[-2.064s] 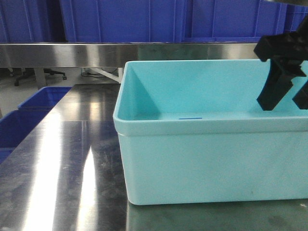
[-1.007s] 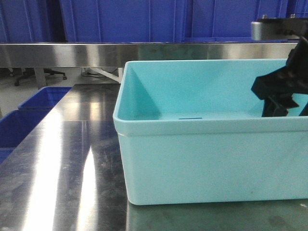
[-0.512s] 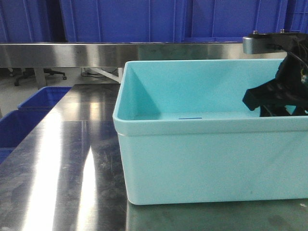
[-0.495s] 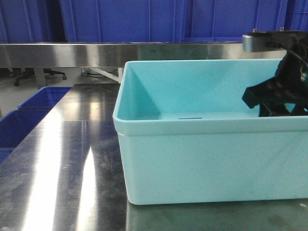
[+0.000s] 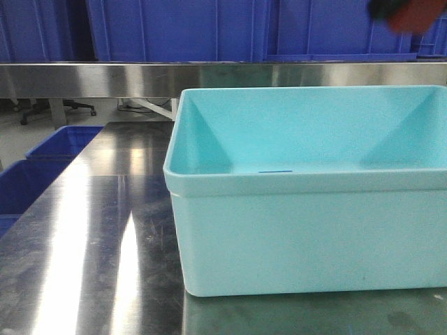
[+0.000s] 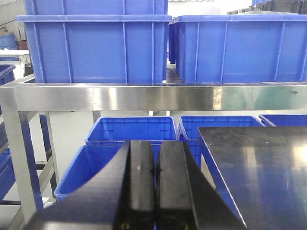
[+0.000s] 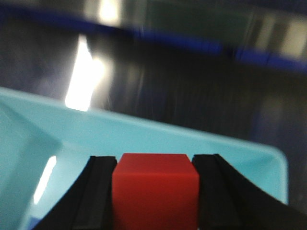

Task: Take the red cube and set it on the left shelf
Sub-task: 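Close the right gripper on the red cube and lift it out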

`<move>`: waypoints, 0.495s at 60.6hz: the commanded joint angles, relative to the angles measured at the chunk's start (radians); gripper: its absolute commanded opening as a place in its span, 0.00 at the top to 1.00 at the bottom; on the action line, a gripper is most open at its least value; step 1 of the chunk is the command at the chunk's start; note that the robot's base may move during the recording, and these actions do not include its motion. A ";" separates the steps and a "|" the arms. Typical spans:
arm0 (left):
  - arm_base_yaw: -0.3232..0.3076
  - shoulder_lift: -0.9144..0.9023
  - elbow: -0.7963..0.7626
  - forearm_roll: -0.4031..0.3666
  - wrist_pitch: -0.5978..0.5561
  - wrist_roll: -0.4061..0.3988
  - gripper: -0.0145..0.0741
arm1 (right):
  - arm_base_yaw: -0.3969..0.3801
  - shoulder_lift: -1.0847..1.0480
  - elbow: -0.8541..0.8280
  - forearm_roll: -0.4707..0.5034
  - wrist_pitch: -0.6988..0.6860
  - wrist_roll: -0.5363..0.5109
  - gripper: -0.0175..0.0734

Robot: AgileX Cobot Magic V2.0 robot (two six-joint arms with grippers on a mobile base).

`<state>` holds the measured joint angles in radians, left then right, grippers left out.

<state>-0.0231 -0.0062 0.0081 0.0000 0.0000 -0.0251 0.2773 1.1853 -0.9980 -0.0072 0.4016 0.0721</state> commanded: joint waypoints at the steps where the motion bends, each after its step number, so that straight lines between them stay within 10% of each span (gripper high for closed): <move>1: -0.004 -0.016 0.025 0.000 -0.085 0.000 0.72 | -0.004 -0.122 -0.008 -0.011 -0.124 -0.006 0.75; 30: -0.004 -0.016 0.025 0.000 -0.085 0.000 0.72 | -0.143 -0.532 0.266 -0.034 -0.175 -0.006 0.75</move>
<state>-0.0231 -0.0062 0.0081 0.0000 0.0000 -0.0251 0.1663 0.7167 -0.7441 -0.0290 0.3153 0.0721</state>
